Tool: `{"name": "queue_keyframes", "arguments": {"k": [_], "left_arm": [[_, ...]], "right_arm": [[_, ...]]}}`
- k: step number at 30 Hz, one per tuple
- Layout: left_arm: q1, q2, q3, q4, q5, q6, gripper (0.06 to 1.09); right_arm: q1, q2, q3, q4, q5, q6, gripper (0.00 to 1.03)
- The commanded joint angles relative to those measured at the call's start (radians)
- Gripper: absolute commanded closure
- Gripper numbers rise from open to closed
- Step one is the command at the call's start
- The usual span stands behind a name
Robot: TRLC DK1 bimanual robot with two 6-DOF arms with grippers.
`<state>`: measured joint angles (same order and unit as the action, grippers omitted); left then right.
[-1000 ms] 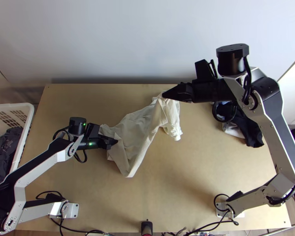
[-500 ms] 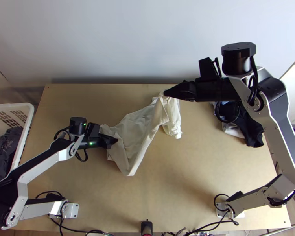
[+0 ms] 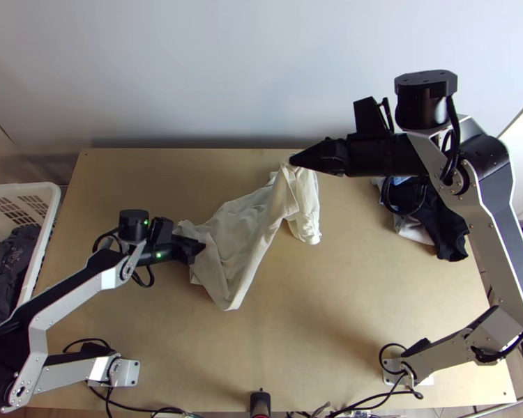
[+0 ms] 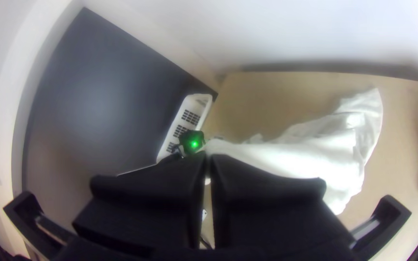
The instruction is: Fold the t-shirt
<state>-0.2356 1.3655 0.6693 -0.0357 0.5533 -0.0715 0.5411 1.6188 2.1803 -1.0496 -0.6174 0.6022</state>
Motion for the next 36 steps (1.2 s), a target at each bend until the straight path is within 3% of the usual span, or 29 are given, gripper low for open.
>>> {"name": "queue_keyframes", "arguments": {"k": [1, 11, 15, 21, 22, 23, 24, 30, 33, 34, 36], "left_arm": [[-0.034, -0.045, -0.031, -0.026, 0.0, 0.024, 0.58], [-0.044, -0.011, -0.057, 0.022, -0.004, 0.036, 0.5], [-0.034, 0.006, -0.056, 0.082, -0.059, 0.024, 0.49], [-0.007, 0.015, -0.034, 0.201, -0.099, -0.116, 0.5], [-0.005, 0.014, -0.03, 0.201, -0.098, -0.142, 0.6], [-0.01, 0.007, -0.027, 0.2, -0.096, -0.149, 0.93], [-0.016, 0.003, -0.025, 0.189, -0.092, -0.16, 1.04], [-0.09, -0.175, -0.109, 0.126, -0.038, -0.157, 1.05], [-0.105, -0.201, -0.128, 0.085, -0.039, -0.129, 1.04], [-0.105, -0.198, -0.129, 0.071, -0.039, -0.113, 0.97], [-0.097, -0.192, -0.135, 0.053, -0.041, -0.094, 0.58]], "right_arm": [[-0.003, 0.009, 0.016, -0.004, 0.015, 0.001, 1.0], [0.0, 0.013, 0.044, -0.009, 0.013, 0.019, 1.0], [0.002, 0.013, 0.062, -0.009, 0.013, 0.027, 1.0], [0.007, 0.016, 0.062, -0.015, 0.013, 0.027, 1.0], [0.007, 0.018, 0.064, -0.015, 0.013, 0.025, 1.0], [0.007, 0.02, 0.065, -0.015, 0.015, 0.024, 1.0], [0.007, 0.021, 0.065, -0.015, 0.015, 0.022, 1.0], [0.0, 0.016, 0.087, -0.029, 0.015, 0.018, 1.0], [-0.001, 0.009, 0.087, -0.041, 0.015, 0.015, 1.0], [-0.001, 0.006, 0.087, -0.044, 0.016, 0.011, 1.0], [-0.001, 0.003, 0.085, -0.049, 0.016, 0.008, 1.0]]}}
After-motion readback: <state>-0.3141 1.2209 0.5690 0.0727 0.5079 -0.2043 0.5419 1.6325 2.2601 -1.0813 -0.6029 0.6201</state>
